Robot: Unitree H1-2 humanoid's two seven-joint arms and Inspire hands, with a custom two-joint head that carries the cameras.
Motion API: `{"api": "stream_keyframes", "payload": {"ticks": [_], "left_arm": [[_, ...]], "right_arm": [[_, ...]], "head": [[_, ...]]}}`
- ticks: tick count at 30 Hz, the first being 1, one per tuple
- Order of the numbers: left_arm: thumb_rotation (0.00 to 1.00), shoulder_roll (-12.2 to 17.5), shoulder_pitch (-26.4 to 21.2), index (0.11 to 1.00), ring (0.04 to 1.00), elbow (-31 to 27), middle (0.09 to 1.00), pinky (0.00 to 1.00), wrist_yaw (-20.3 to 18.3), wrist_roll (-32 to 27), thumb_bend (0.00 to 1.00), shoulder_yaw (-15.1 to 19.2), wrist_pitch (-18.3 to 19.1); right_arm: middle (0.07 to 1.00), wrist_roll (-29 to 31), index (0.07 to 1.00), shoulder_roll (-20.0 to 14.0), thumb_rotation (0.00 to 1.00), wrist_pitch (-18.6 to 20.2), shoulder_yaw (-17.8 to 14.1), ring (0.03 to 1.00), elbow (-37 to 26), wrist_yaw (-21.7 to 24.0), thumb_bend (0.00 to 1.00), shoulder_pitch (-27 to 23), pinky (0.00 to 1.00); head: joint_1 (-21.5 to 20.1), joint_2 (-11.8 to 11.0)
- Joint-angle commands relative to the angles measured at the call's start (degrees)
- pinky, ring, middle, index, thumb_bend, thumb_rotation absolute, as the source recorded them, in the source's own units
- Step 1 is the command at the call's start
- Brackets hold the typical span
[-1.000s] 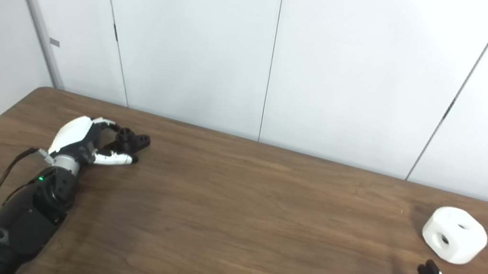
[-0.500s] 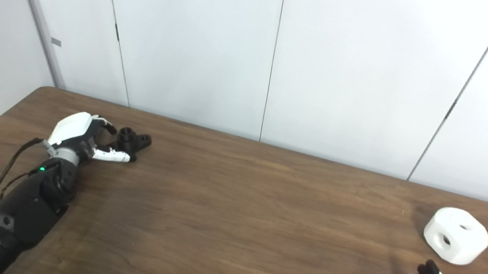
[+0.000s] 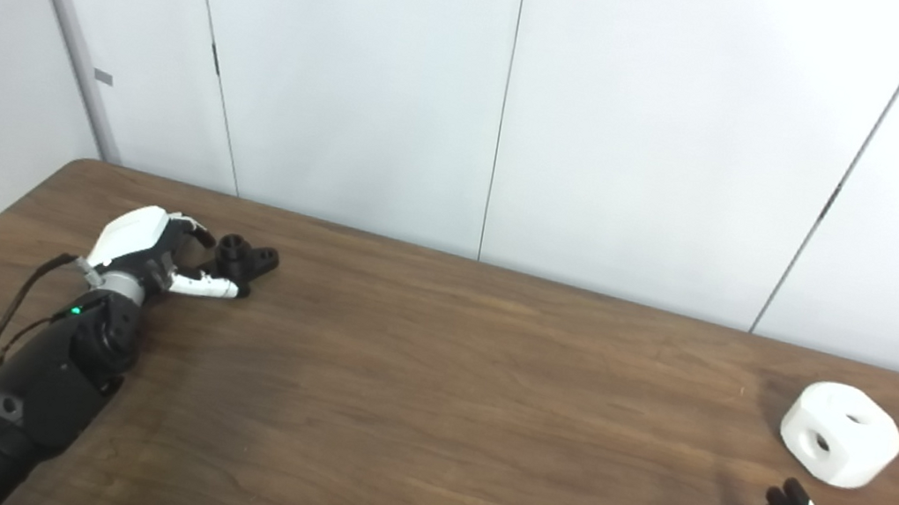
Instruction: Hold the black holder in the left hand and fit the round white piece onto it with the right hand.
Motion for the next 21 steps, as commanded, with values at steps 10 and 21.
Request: {"api": "stream_keyframes", "payload": {"ticks": [10,21], "left_arm": [[0.28,0.92,-0.86,0.594,0.950,-0.14,0.863,1.00,1.96,-0.84,0.85,0.55,-3.71],[0.05,-0.01,-0.97,0.483,0.901,2.24,0.770,0.98,4.70,-2.85,0.52,1.24,-7.48]], "right_arm": [[0.942,1.44,0.945,0.66,1.00,-0.69,0.44,0.943,-0.28,-0.04,0.57,1.86,1.00],[0.937,1.44,0.944,0.64,1.00,0.07,0.18,0.942,-0.91,-0.43,0.58,1.99,1.00]], "head": [[0.03,0.35],[0.01,0.48]]}}
